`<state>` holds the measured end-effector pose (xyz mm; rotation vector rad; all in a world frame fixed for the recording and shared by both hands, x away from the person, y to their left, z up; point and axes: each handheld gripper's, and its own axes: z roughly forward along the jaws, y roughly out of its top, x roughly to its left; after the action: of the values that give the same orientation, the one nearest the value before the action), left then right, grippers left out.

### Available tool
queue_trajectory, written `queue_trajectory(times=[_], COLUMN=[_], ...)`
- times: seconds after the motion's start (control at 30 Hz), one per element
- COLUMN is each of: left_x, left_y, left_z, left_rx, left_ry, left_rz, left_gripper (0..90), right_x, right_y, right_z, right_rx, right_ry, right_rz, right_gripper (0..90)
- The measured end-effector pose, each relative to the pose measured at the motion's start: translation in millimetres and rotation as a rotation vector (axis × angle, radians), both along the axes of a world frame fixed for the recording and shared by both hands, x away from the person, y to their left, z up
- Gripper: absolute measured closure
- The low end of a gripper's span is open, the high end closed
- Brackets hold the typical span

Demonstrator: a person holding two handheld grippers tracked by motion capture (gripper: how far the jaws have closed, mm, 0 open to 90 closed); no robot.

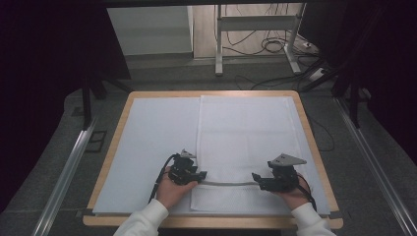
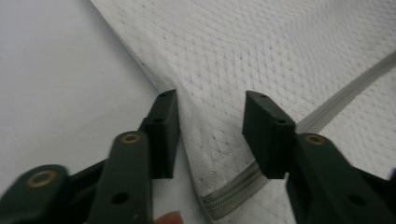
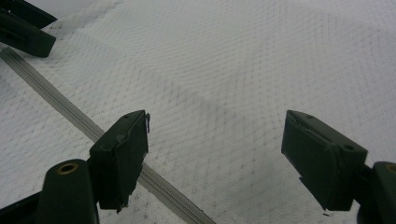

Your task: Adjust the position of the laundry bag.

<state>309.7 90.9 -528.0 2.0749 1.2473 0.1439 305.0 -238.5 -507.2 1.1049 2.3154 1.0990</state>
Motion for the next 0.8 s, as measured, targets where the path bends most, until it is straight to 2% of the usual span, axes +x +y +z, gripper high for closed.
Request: queue_trajectory(times=[0.17,0.23,0.3,0.37,0.53,0.63,0.67,0.7,0.73,0.77,0.8], left_x=[-0.1,-0.1,1.0,1.6,2.6,2.1,1.9,1.9,2.3,2.3,2.8], left_y=[-1.4,-1.8,-3.2,-3.3,-2.1,-0.4,-0.1,0.0,0.1,0.1,0.6], left_z=[-0.7,-0.8,-0.3,-0.5,-1.7,-1.6,-1.5,-1.5,-1.8,-1.8,-1.7], left_rx=[0.023,0.043,0.078,0.08,0.055,0.015,0.01,0.005,0.001,0.001,0.0], left_ry=[-0.02,-0.028,-0.045,-0.048,-0.047,-0.04,-0.036,-0.034,-0.034,-0.034,-0.031], left_rz=[-0.005,-0.008,-0.026,-0.028,-0.023,-0.002,0.0,-0.001,-0.004,-0.004,-0.01], left_gripper=[69.8,72.3,80.0,83.4,87.2,88.0,88.5,88.5,88.8,88.9,89.1], right_x=[-0.1,0.0,0.4,0.9,0.8,1.7,3.6,3.6,7.9,7.9,14.5], right_y=[0.1,0.0,-0.3,-0.4,-0.7,-2.1,-2.9,-2.9,-2.7,-2.7,-1.6], right_z=[0.1,0.3,0.3,0.2,0.5,2.9,6.8,6.8,12.0,12.0,20.7], right_rx=[0.003,0.003,0.003,0.007,0.009,0.021,0.053,0.053,0.068,0.068,0.082], right_ry=[0.001,0.001,0.002,0.007,0.005,0.009,0.031,0.031,0.06,0.06,0.073], right_rz=[-0.002,-0.004,-0.009,-0.013,-0.017,-0.029,-0.04,-0.04,-0.045,-0.045,-0.073], right_gripper=[22.7,22.7,22.7,22.7,22.7,22.7,22.9,22.9,23.2,23.2,23.8])
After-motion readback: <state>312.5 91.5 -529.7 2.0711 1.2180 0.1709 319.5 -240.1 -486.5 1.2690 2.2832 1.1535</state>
